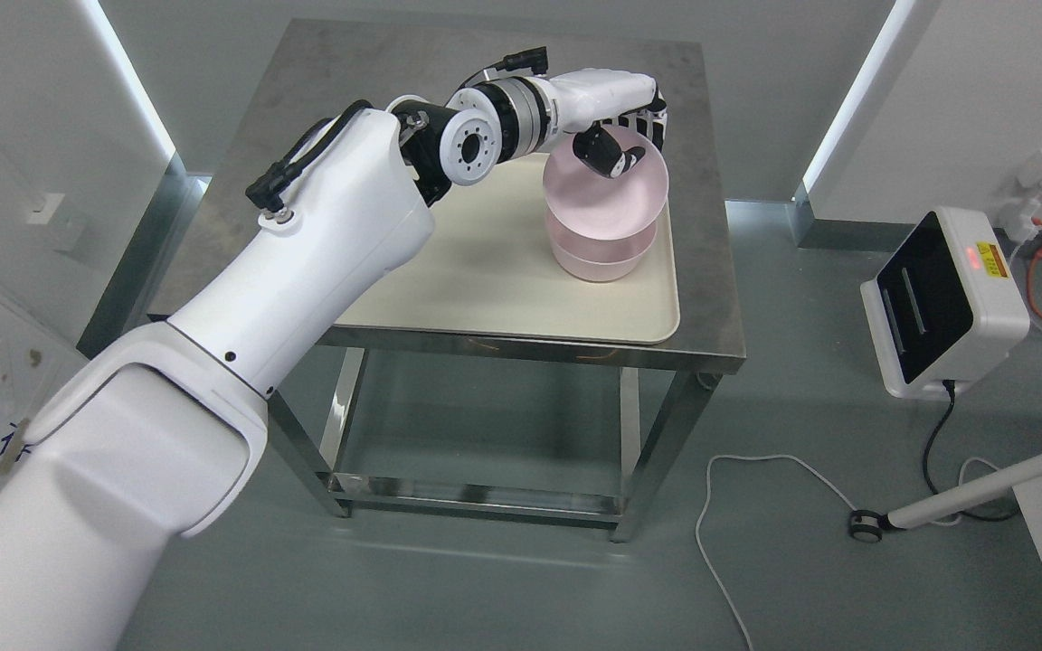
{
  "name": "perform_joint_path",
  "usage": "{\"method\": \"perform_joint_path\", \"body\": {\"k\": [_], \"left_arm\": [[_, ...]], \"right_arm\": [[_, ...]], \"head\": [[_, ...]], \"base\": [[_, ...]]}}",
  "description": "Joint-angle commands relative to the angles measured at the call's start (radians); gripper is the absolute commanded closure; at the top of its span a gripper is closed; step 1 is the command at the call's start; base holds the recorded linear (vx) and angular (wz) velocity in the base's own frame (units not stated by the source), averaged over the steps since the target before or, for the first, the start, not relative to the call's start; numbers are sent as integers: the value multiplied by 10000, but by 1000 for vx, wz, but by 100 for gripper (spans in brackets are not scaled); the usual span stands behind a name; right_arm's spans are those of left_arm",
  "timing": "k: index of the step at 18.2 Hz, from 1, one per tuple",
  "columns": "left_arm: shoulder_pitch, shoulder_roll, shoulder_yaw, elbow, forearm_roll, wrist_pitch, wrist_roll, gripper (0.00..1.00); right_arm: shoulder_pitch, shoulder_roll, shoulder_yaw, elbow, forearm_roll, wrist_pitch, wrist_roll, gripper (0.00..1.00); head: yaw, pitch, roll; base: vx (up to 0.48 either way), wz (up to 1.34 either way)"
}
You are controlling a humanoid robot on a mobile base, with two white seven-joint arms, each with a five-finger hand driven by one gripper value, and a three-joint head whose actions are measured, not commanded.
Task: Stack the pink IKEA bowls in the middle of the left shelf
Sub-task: 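Lift the pink bowl with the left hand and place it into the other bowl, then release the bowl and move the left hand to the stacked bowls' rim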
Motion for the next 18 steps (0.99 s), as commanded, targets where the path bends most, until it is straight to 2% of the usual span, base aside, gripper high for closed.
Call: {"method": "perform_joint_path", "body": {"k": [1,3,5,8,10,11,13,15,18], "left_arm": [[43,103,-637,312,-50,-153,4,58],[44,103,-439,297,-35,-153,-11,51],[59,103,554,235,27,-214,-72,43],[410,103,4167,-344,88,-642,-347,42],[976,103,5723,-1401,393,-721,-593,41],[1663,103,6261,-2257,1002,-675,-564,41],[2890,103,6374,-3700,1651,-568,-502,33],[4241,103,6130,-5158,1653,-369,-533,23],[5042,103,5120,-6220,1653,-353,-655,16]], "right_arm": [[292,-175,-123,-337,-127,-7,2,0],[292,-175,-107,-337,-127,8,2,0],[292,-175,-107,-337,-127,-7,2,0],[292,-175,-107,-337,-127,8,2,0],[292,-175,-108,-337,-127,8,2,0],[292,-175,-107,-337,-127,-7,2,0],[292,-175,-107,-337,-127,8,2,0],[292,-175,-107,-337,-127,8,2,0],[292,-175,-107,-337,-127,-7,2,0]], "head": [[0,0,0],[0,0,0],[0,0,0],[0,0,0],[0,0,0],[0,0,0],[0,0,0],[0,0,0],[0,0,0]], "base": [[0,0],[0,0],[0,0],[0,0],[0,0],[0,0],[0,0],[0,0],[0,0]]}}
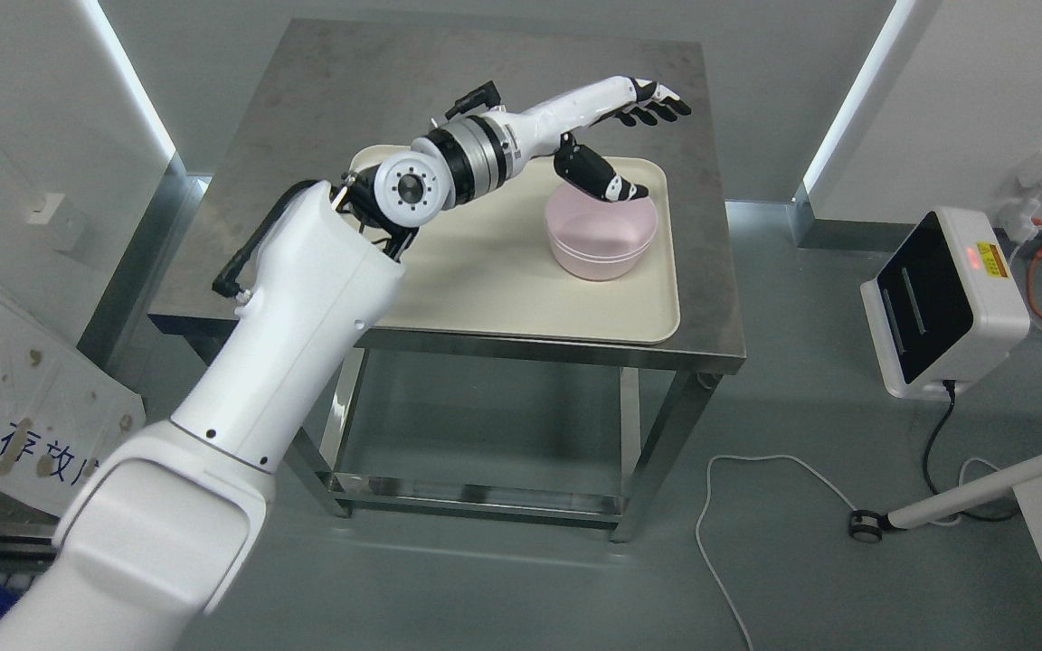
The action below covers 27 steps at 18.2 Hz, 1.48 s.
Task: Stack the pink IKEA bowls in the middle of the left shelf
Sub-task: 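Release the bowl and move the left hand to the stacked bowls' rim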
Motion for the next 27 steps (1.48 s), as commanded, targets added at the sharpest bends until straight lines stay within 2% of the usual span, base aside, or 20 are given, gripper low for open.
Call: {"method": "perform_joint_path", "body": {"k": [1,3,6,9,17,21,27], "left_arm": [[2159,160,1140,-3969,446,76,-98,16],[2144,160,663,-3969,142,76,-129,15],[2128,160,232,-3939,-1281,289,-281,16],[2174,160,384,-3923,-3048,1668,-1416,17],[2006,231,278,-3893,-3372,1794,-1556,21],[1975,160,171,-3510,-4323,1809,-1662,25],[1791,160,-213,-2605,-4416,1809,-1939,32]], "right_arm": [[292,-175,-107,-337,-382,-6,4,0],[292,-175,-107,-337,-382,9,4,0],[292,-175,-107,-337,-382,9,4,0],[292,-175,-107,-337,-382,9,4,0],[292,-175,-107,-337,-382,-6,4,0],[292,-175,-107,-337,-382,9,4,0],[292,-175,-107,-337,-382,9,4,0]], "head": [[0,0,0],[0,0,0],[0,0,0],[0,0,0],[0,0,0],[0,0,0],[0,0,0]], "base": [[0,0],[0,0],[0,0],[0,0],[0,0],[0,0],[0,0]]}}
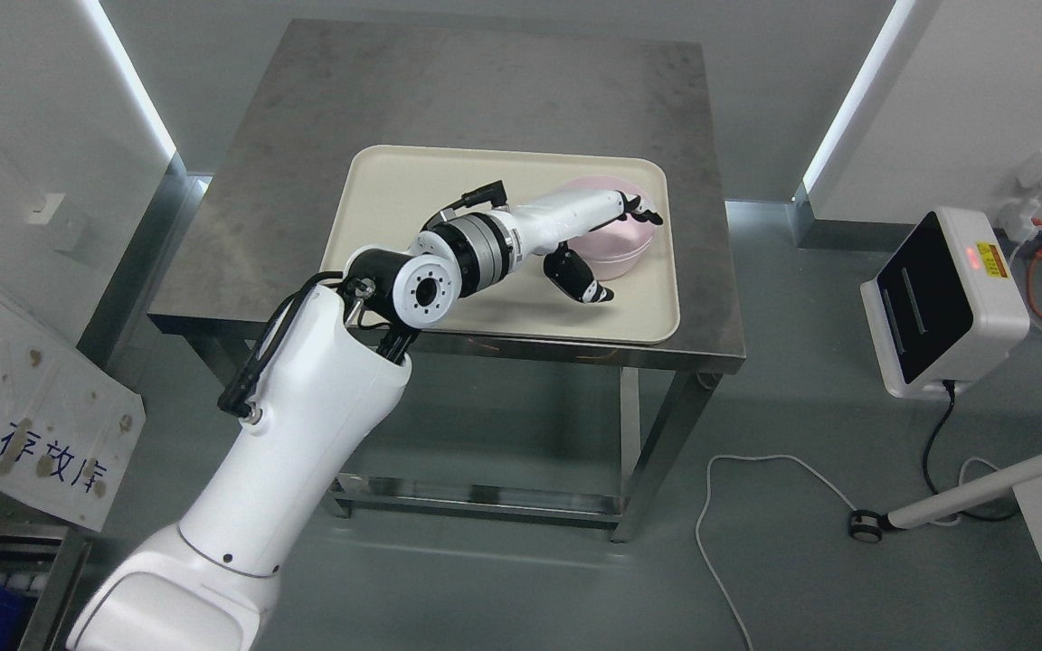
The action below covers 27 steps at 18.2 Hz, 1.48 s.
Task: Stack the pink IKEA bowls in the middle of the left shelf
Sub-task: 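Release the bowl and move the left hand to the stacked bowls' rim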
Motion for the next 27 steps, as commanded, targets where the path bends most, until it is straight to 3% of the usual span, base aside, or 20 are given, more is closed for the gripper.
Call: {"method": "perform_joint_path", "body": {"k": [1,12,19,27], "left_arm": [[-122,174,-346,692,-334,2,-44,34],[-137,174,-346,1551,-395,-60,17,49],[-229,174,22,1551,-288,-412,32,75],[-229,174,191,1567,-242,-550,78,91]], "right_arm": [[291,-175,-107,-337,-2,8,4,0],[291,-175,-107,-337,-2,8,4,0],[291,-175,-107,-337,-2,-7,4,0],[291,-175,-107,-337,-2,8,4,0]], "head": [[0,0,0],[0,0,0],[0,0,0],[0,0,0]], "base": [[0,0],[0,0],[0,0],[0,0]]}}
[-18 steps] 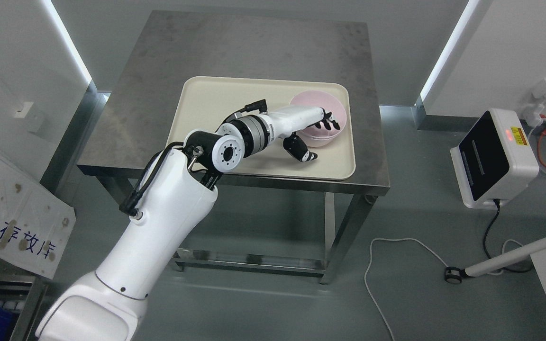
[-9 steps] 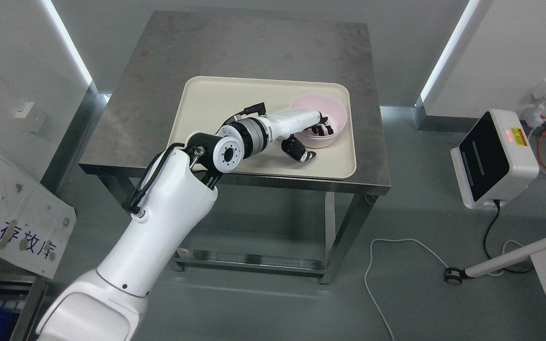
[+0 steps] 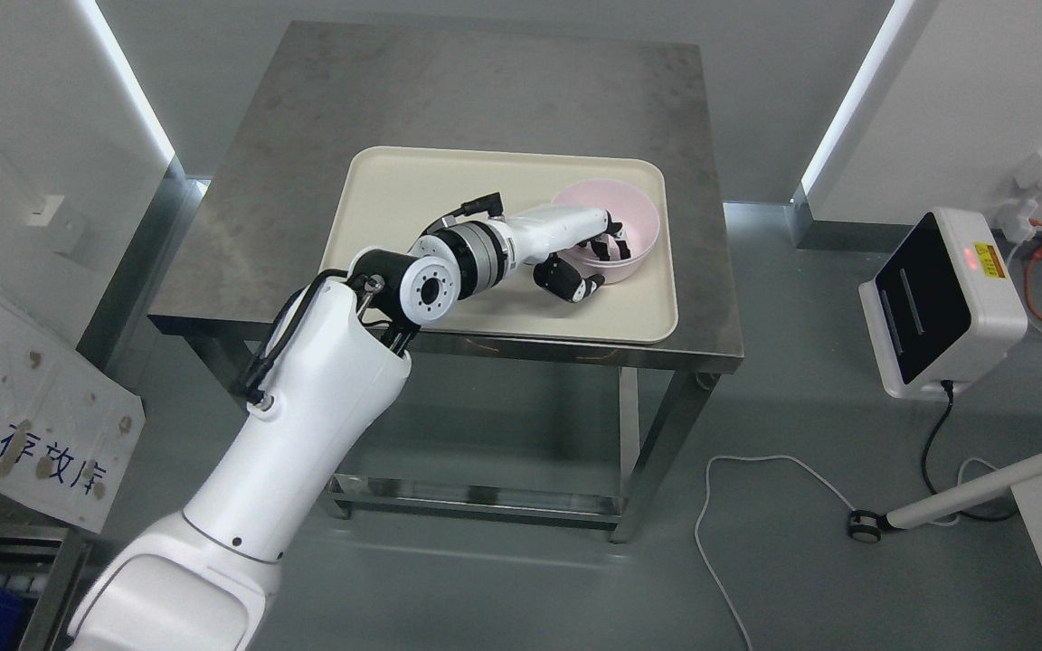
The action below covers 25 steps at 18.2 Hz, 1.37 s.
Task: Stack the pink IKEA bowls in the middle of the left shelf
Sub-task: 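Grip the stacked pink bowls with the left hand and lift them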
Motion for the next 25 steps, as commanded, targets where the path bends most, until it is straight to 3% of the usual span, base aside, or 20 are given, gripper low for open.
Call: {"method": "perform_joint_path", "body": {"k": [1,3,16,23,25], "left_arm": [[-11,179,332,220,29,-190,58,94],[-11,179,654,236,181,-512,364,99],[-425,179,1973,-377,627,-728,381,99],[171,179,2709,-1924,642,-1357,258,98],[662,179,2924,-2477,627,-2104,243,98]], "right_arm": [[291,-175,-107,-337,-343,-39,4,0],[291,-175,-107,-337,-343,-39,4,0],[291,-175,-108,-337,-343,-24,4,0],[291,-175,-107,-337,-343,-24,4,0],[291,-175,-108,-337,-343,-24,4,0]], "head": [[0,0,0],[0,0,0],[0,0,0],[0,0,0],[0,0,0]], "base": [[0,0],[0,0],[0,0],[0,0],[0,0]]}}
